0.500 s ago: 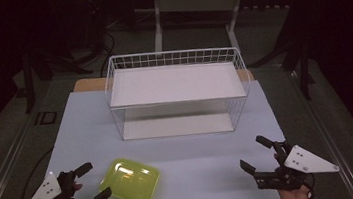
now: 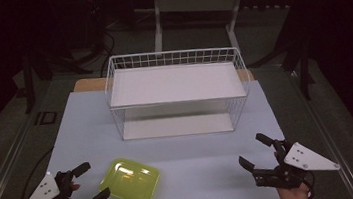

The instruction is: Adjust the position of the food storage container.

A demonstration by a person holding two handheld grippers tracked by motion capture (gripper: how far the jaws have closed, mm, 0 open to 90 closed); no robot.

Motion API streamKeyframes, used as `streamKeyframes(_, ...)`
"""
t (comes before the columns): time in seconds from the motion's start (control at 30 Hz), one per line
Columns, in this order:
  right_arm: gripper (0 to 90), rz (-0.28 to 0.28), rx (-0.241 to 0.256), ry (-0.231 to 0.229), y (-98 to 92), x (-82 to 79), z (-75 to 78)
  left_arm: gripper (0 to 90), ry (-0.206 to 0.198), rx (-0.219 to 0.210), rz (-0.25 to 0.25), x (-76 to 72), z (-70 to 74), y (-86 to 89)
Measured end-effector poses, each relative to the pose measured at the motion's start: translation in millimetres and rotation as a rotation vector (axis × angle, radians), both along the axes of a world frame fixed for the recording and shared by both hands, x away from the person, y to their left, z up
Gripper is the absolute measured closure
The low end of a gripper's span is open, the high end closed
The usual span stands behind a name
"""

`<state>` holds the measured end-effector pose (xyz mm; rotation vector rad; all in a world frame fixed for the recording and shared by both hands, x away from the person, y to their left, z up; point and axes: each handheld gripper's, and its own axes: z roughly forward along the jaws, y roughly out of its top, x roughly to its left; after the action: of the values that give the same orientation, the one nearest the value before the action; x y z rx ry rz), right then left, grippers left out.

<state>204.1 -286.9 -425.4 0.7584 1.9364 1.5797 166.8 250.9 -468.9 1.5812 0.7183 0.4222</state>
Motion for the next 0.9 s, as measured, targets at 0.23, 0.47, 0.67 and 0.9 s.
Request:
streamKeyframes(0.23, 13.7, -0.013, 0.012, -0.004, -1.4, -1.1, 2.0, 0.3, 0.062, 0.042, -0.024, -0.8, -4.2, -6.3)
streamKeyframes(0.47, 13.7, -0.003, 0.001, 0.007, 2.1, -0.2, 1.2, 15.1, 0.106, 0.095, -0.071, -10.3, -18.6, -1.3)
streamKeyframes(0.67, 13.7, 0.005, -0.003, 0.012, 4.2, 0.5, 0.4, 31.6, 0.157, 0.140, -0.131, -9.3, -27.5, -2.3)
streamKeyframes(0.9, 13.7, 0.010, -0.008, 0.018, 5.3, 1.1, -0.7, 53.0, 0.224, 0.215, -0.167, -7.4, -37.9, -7.2)
